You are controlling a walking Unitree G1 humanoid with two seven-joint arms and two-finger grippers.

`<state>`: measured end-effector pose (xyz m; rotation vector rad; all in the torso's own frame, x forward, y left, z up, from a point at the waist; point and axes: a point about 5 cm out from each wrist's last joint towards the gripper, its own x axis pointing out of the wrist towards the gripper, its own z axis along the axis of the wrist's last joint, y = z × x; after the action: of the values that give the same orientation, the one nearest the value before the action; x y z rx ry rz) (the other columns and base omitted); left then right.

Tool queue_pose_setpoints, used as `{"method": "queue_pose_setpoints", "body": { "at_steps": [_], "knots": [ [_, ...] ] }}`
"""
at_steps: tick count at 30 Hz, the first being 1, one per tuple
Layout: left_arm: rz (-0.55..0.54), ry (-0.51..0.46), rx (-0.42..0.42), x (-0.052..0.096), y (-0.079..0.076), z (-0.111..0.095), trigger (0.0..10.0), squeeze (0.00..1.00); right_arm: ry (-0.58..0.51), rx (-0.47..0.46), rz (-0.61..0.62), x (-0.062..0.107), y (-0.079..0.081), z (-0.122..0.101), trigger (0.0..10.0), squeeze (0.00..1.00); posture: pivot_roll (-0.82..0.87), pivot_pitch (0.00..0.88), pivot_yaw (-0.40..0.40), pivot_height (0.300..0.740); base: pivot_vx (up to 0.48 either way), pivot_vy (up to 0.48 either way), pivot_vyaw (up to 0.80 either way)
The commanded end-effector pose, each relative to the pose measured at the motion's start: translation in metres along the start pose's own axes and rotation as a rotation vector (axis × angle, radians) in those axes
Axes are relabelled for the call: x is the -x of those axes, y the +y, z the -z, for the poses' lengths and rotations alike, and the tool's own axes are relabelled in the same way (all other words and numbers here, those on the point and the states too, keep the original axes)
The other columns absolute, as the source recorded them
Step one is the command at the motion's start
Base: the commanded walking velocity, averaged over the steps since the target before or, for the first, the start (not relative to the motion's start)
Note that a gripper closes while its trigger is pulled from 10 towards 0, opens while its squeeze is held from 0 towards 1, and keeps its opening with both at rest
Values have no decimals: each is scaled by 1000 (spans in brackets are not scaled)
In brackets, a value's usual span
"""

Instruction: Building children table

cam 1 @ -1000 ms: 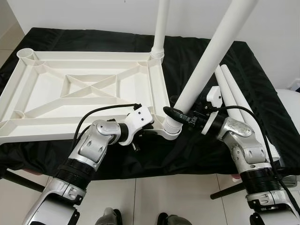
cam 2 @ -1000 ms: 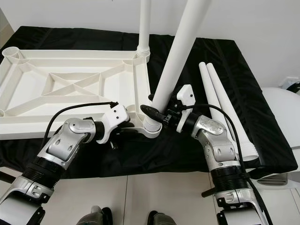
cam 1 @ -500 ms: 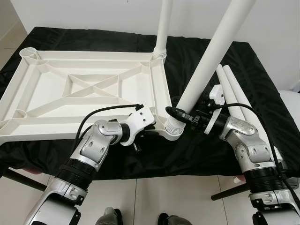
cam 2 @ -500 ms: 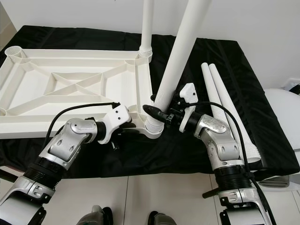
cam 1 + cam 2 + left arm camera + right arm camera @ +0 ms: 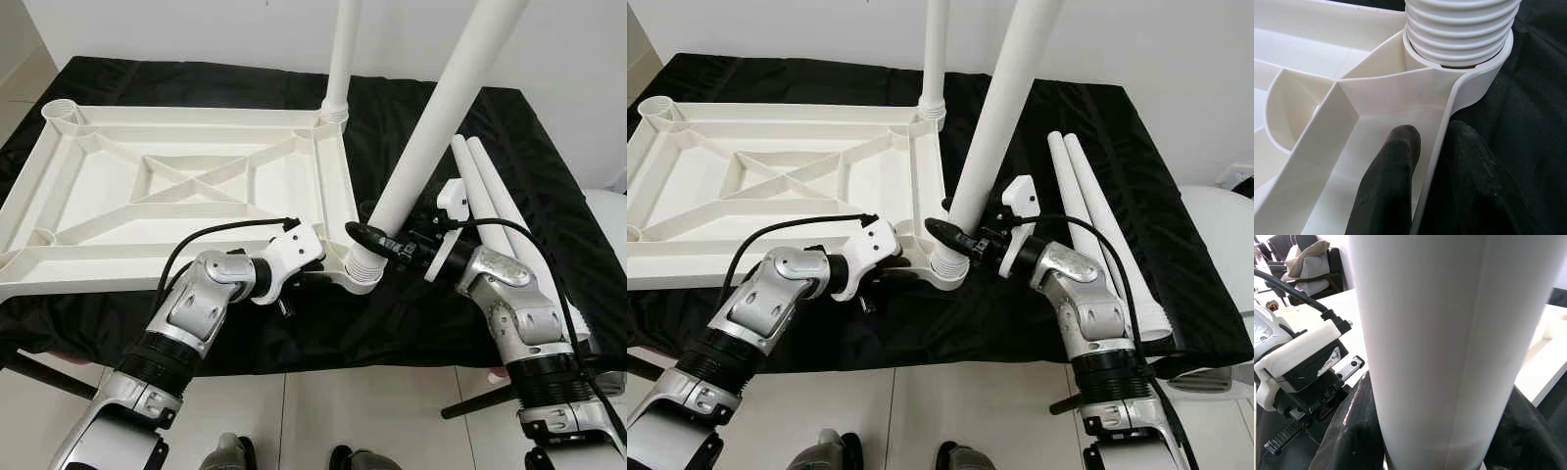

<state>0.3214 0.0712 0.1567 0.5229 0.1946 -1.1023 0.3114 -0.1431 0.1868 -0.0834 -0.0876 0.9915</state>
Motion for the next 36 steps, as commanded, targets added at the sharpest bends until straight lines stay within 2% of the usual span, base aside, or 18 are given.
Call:
{"method": "queue_pose_setpoints", "body": {
  "at_steps": [1,10,15,21,28,30,36],
  "knots": [
    [-64,-30,-48,-1,1,-10,10000,0,255,-161,-39,4,25,64,10000,0,-58,166,-1,740,0,0,0],
    [-67,-32,-48,-1,1,-10,10000,0,258,-172,-69,0,34,69,10000,0,-59,170,-4,740,0,0,0],
    [-71,-34,-50,-1,1,-11,10000,0,188,-201,-152,-7,46,58,10000,0,-57,170,-7,740,0,0,0],
    [-71,-35,-50,-1,1,-11,10000,0,172,-193,-163,-9,48,55,10000,0,-59,170,-7,740,0,0,0],
    [-71,-37,-52,-1,0,-11,10000,0,177,-183,-83,-12,46,57,10000,0,-61,165,-11,740,0,0,0],
    [-70,-40,-52,-1,0,-12,10000,0,172,-186,-13,-13,46,62,10000,0,-60,164,-10,740,0,0,0],
    [-71,-42,-55,-1,0,-13,10000,0,148,-171,89,-15,46,64,10000,0,-58,158,-13,740,0,0,0]
  ]
}}
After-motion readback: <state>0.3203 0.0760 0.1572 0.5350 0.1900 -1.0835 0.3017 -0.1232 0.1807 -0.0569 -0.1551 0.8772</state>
